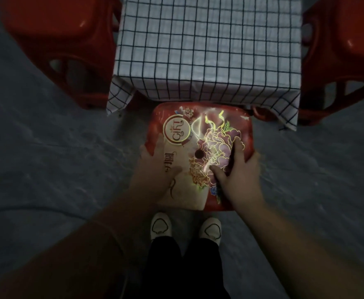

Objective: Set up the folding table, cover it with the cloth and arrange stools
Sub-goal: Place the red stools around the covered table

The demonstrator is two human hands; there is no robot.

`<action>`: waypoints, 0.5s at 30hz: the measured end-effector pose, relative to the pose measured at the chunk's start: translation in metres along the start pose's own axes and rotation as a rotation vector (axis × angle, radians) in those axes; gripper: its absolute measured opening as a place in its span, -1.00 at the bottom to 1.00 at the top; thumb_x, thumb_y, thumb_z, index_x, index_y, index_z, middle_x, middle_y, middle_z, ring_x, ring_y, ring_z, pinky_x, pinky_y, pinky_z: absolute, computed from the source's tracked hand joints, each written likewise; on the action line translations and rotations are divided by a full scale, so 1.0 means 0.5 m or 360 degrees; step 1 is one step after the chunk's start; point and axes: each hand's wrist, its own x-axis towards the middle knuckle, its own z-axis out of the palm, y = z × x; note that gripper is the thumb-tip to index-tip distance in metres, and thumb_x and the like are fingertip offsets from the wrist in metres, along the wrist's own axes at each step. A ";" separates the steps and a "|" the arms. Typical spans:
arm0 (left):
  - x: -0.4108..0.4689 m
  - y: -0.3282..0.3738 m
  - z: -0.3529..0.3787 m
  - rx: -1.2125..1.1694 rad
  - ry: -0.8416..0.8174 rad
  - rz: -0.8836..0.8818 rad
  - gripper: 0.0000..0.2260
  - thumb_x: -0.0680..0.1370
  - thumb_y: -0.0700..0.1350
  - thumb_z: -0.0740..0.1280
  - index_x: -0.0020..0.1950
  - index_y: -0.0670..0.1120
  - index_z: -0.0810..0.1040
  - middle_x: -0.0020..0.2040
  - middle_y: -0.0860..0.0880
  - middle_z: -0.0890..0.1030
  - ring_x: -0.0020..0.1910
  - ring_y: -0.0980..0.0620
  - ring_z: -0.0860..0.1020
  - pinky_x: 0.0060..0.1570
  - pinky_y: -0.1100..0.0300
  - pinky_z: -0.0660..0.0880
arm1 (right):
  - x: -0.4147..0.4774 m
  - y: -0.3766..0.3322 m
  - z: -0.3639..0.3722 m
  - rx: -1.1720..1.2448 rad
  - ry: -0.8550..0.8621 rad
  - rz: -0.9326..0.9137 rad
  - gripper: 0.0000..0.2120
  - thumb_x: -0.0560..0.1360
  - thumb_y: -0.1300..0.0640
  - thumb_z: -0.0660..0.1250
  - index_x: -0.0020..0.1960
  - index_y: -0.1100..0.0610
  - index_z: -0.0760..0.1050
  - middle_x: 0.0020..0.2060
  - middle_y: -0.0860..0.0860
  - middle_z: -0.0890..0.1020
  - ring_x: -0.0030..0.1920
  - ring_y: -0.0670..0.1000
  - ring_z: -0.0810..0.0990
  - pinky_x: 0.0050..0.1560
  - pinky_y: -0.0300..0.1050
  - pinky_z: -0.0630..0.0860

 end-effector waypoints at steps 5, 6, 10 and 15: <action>-0.011 0.007 -0.006 -0.0030 -0.0027 -0.0102 -0.07 0.47 0.19 0.44 0.58 0.24 -0.18 0.60 -0.15 -0.14 0.53 -0.27 0.15 0.43 -0.14 0.24 | 0.000 0.009 -0.008 0.0062 -0.0112 -0.0015 0.00 0.40 -0.29 0.43 0.58 -0.29 -0.18 0.54 0.25 0.01 0.52 0.37 0.13 0.47 0.32 0.25; -0.014 0.009 -0.007 -0.0072 -0.0052 -0.0145 -0.06 0.46 0.18 0.45 0.57 0.27 -0.18 0.60 -0.14 -0.18 0.53 -0.29 0.14 0.43 -0.16 0.24 | -0.001 0.013 -0.012 0.0087 -0.0133 -0.0011 0.02 0.39 -0.26 0.46 0.57 -0.32 -0.19 0.56 0.23 -0.04 0.53 0.37 0.10 0.47 0.33 0.23; -0.025 0.012 -0.006 -0.0220 -0.0059 -0.0226 -0.04 0.43 0.06 0.52 0.58 0.28 -0.11 0.60 -0.15 -0.13 0.52 -0.29 0.17 0.41 -0.16 0.28 | -0.015 0.024 -0.016 0.0142 -0.0216 0.0046 0.10 0.34 -0.23 0.53 0.51 -0.42 -0.25 0.58 0.20 -0.19 0.51 0.42 0.16 0.43 0.35 0.29; -0.059 -0.010 0.008 -0.0204 -0.0068 -0.0239 0.06 0.36 -0.03 0.58 0.58 0.28 -0.11 0.52 -0.17 0.12 0.45 -0.21 0.28 0.35 -0.10 0.36 | -0.037 0.032 -0.023 0.0225 -0.0244 0.0061 0.15 0.31 -0.19 0.58 0.57 -0.32 -0.20 0.54 0.22 -0.02 0.43 0.35 0.34 0.37 0.18 0.40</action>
